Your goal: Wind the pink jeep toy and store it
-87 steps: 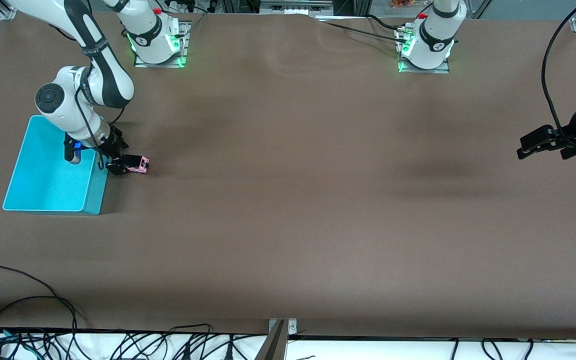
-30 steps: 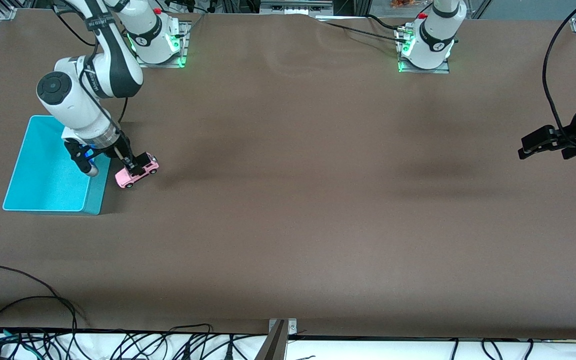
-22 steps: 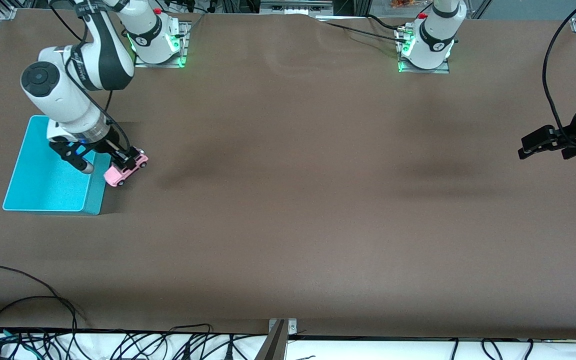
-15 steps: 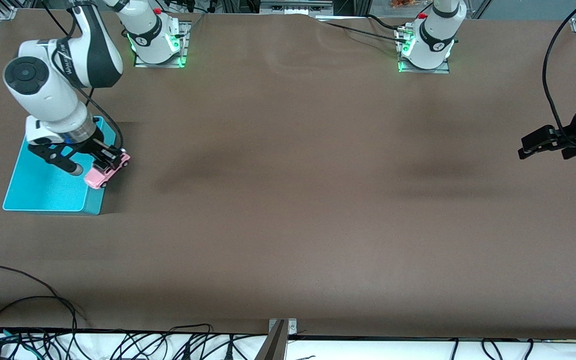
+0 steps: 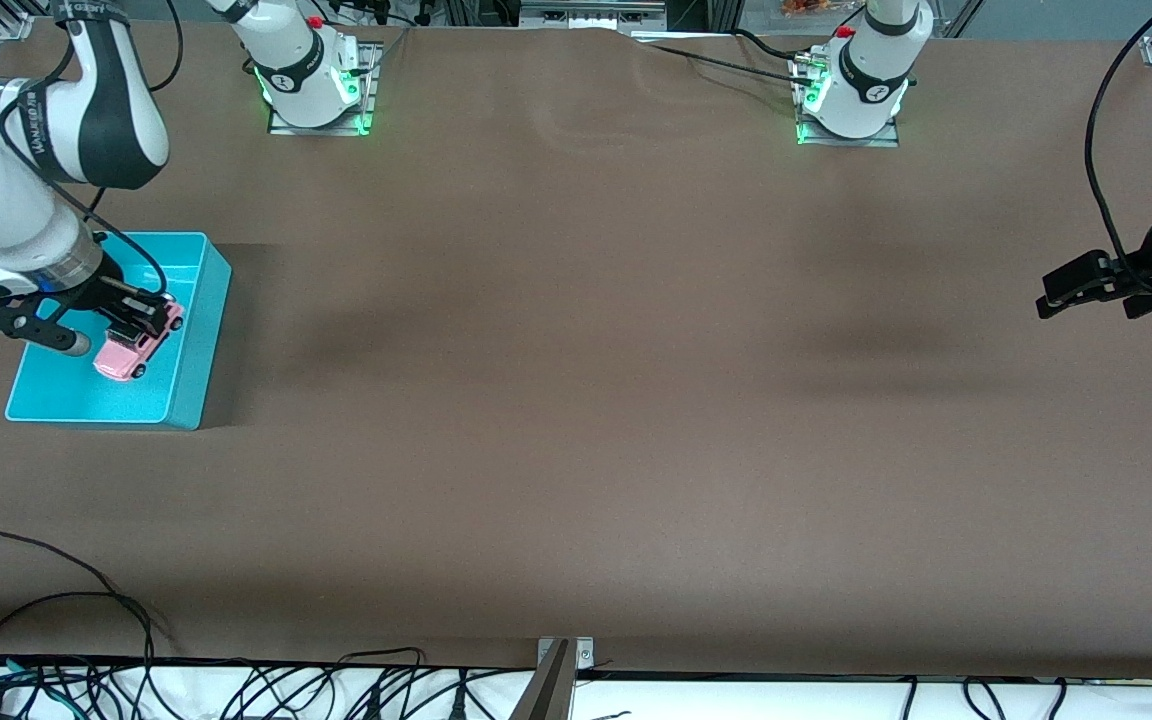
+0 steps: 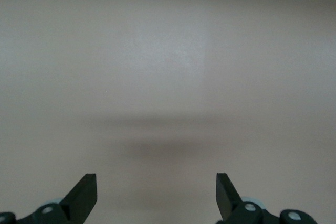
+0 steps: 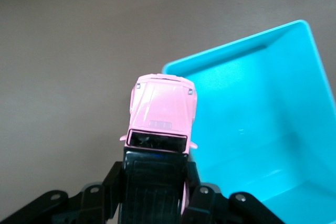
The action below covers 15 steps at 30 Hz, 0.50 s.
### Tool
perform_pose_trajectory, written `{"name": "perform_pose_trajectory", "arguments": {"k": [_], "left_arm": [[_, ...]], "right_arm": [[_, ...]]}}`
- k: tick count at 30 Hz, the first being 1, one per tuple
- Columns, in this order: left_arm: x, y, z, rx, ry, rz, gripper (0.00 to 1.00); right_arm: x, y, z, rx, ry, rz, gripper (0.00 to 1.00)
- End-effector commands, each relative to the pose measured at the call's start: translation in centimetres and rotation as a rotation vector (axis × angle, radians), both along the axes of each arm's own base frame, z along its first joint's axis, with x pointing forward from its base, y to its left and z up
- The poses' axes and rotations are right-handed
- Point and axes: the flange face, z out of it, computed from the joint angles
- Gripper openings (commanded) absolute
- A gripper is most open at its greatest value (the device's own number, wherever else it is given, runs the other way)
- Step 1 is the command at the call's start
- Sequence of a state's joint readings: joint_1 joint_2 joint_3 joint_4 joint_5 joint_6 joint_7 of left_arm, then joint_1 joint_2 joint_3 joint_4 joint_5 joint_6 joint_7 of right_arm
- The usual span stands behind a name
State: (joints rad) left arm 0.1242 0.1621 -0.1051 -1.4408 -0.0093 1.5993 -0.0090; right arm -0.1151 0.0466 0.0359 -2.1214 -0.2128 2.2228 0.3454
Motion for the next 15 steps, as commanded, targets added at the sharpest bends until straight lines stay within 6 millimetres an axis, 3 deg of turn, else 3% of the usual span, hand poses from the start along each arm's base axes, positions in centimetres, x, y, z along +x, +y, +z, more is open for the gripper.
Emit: {"name": "perform_pose_trajectory", "arguments": {"k": [1,6,15], "left_arm": [[-0.2,0.1,0.2,-0.012,0.005,-0.019,1.00],[-0.2,0.1,0.2,-0.012,0.006,-0.019,1.00],[-0.2,0.0,0.2,-0.012,0.006,-0.019,1.00]], "right_arm": [[0.2,-2.2,-0.8,0.004,0.042,0.044,0.00],[-0.7,-5.6,-3.8,0.000,0.109,0.032,0.00],[-0.8,-9.1,-9.8,0.002,0.173,0.017,0.00]]}}
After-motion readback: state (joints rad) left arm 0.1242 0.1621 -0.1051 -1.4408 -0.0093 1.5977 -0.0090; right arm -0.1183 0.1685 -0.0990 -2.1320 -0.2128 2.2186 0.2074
